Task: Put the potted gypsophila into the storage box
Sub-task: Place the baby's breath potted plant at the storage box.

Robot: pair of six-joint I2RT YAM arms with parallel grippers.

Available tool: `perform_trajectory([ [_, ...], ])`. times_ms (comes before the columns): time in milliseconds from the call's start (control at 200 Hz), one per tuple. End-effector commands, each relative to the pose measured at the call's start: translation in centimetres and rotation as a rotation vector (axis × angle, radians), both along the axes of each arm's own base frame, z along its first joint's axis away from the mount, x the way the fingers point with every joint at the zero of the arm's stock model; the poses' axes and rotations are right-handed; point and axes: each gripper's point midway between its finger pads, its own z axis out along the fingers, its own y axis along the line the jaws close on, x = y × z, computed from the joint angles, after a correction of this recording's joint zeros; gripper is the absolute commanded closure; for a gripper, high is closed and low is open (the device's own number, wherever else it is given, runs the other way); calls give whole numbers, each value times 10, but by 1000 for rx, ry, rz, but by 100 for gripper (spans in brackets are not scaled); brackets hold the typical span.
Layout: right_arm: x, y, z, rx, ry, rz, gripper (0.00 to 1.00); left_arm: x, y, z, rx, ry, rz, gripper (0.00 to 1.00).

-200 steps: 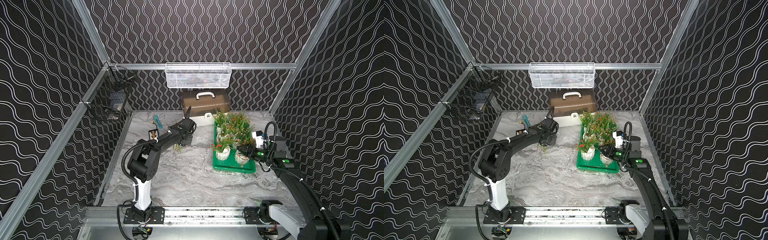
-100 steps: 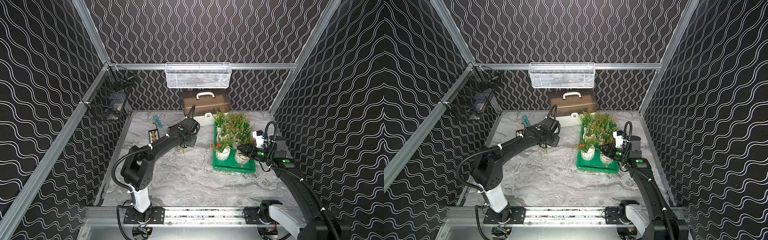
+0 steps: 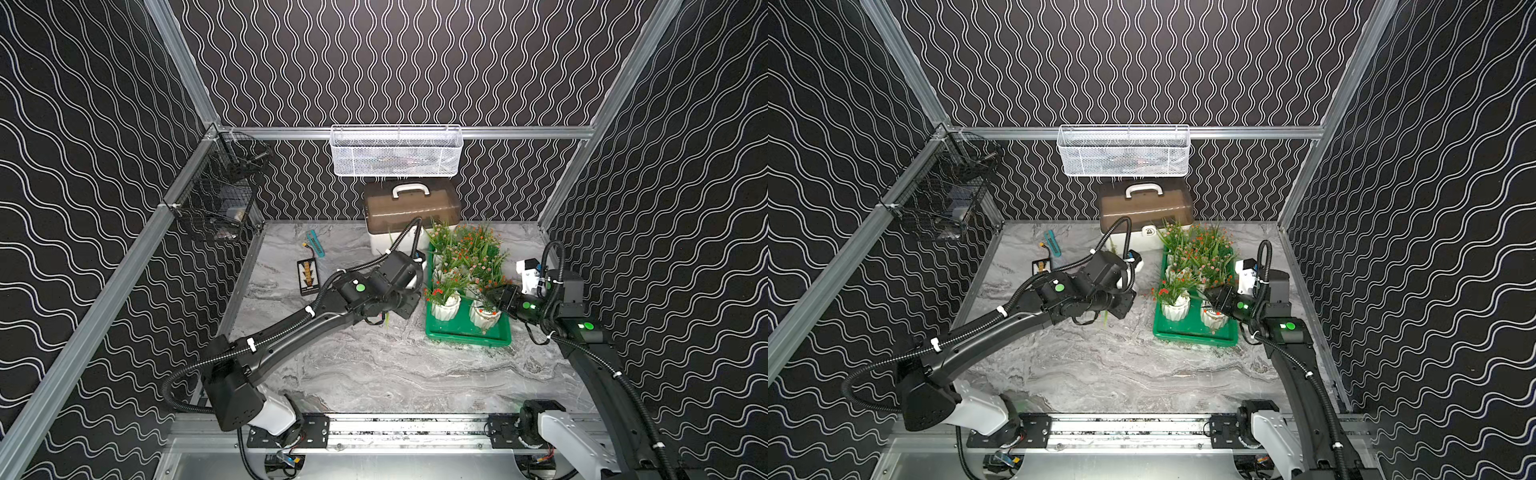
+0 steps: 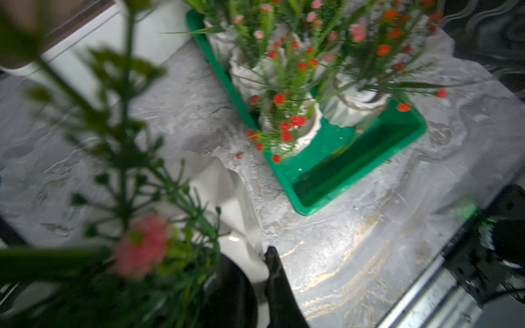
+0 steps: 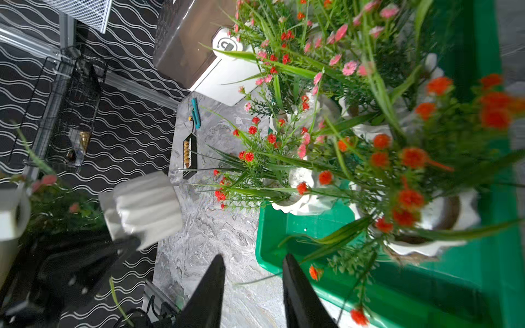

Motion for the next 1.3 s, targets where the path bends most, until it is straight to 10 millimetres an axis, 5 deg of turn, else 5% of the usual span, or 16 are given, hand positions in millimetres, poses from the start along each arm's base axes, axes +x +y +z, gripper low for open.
perform_trajectory([
  [0,-13,-14,-1,-31,79,-92,63,-20,-22,10,-8,-24,-109,100],
  [280,-31,-23,20,-61,53,-136,60,-60,-67,13,9,-43,-262,100],
  [555,-36,-29,16,-93,64,-157,59,-79,-98,16,12,-67,-367,100],
  [1291,-34,-39,22,-134,60,-197,59,-64,-155,-2,30,-140,-537,100],
])
